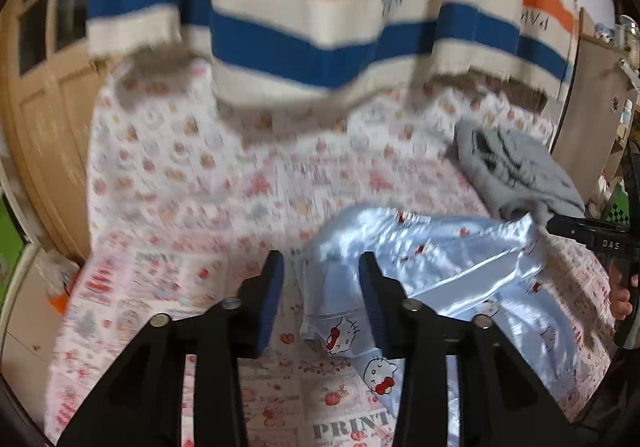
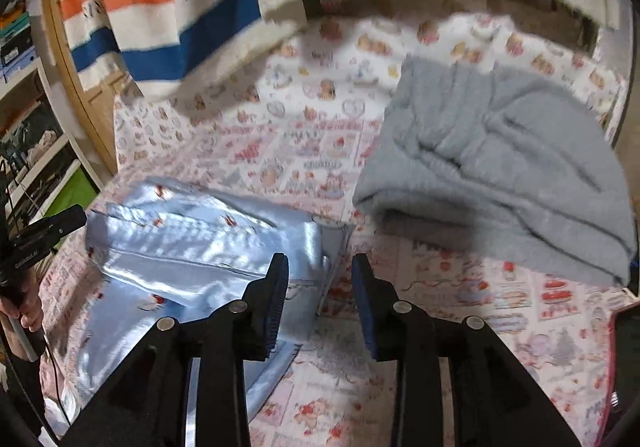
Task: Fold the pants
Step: 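Fold the waistband over the pants with both tools and lower it, then open both tools and pull them back from the folded pants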
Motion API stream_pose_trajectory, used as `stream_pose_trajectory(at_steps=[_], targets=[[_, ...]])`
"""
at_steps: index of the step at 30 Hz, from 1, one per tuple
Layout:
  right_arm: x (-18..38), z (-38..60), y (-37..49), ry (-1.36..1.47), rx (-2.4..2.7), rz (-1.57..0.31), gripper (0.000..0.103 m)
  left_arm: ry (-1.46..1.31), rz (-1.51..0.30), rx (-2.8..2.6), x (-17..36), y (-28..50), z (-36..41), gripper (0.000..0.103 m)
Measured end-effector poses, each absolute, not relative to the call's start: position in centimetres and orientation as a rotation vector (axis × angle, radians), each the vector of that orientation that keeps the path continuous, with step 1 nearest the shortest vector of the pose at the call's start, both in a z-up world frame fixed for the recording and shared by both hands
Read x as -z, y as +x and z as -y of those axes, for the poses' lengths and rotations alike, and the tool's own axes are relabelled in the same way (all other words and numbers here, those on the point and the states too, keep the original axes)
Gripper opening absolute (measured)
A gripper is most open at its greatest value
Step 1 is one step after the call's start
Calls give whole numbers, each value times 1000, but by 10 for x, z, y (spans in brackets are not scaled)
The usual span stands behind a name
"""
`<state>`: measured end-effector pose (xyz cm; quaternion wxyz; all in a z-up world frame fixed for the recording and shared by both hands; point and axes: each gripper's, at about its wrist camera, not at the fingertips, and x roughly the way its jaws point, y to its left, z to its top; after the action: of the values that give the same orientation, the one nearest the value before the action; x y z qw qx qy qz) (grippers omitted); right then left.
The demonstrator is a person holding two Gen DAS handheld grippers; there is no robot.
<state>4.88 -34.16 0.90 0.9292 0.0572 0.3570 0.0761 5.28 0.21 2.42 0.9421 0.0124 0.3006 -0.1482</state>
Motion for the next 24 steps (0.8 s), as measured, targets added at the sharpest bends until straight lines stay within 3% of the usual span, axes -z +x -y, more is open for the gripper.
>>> stream_pose_trajectory(at_steps=[1, 2, 7, 11, 13, 15, 17, 18, 19, 24], targets=[[-15, 342, 41, 120, -158, -705, 52, 34, -577, 295, -31, 44, -2, 42], [-22, 342, 31, 122, -161, -667, 56, 46, -540, 288, -37, 34, -2, 45], [-50, 331, -20, 118, -209, -550, 57, 69, -375, 246, -62, -19, -5, 53], [-63, 320, -64, 125, -250, -460, 60, 39, -275, 226, -72, -62, -10, 67], [-67, 312, -88, 118, -269, -414, 66, 48, -225, 215, -73, -84, -10, 75], [-67, 306, -107, 102, -268, -372, 68, 73, -173, 194, -71, -104, -7, 93], [-63, 300, -123, 80, -238, -340, 77, 114, -149, 205, -65, -119, 1, 103], [-60, 299, -127, 78, -219, -332, 88, 128, -147, 204, -60, -123, 5, 103], [-55, 297, -133, 85, -187, -315, 91, 138, -154, 203, -54, -127, 10, 103], [-28, 295, -139, 104, -172, -325, 91, 145, -237, 218, -22, -130, 27, 103]])
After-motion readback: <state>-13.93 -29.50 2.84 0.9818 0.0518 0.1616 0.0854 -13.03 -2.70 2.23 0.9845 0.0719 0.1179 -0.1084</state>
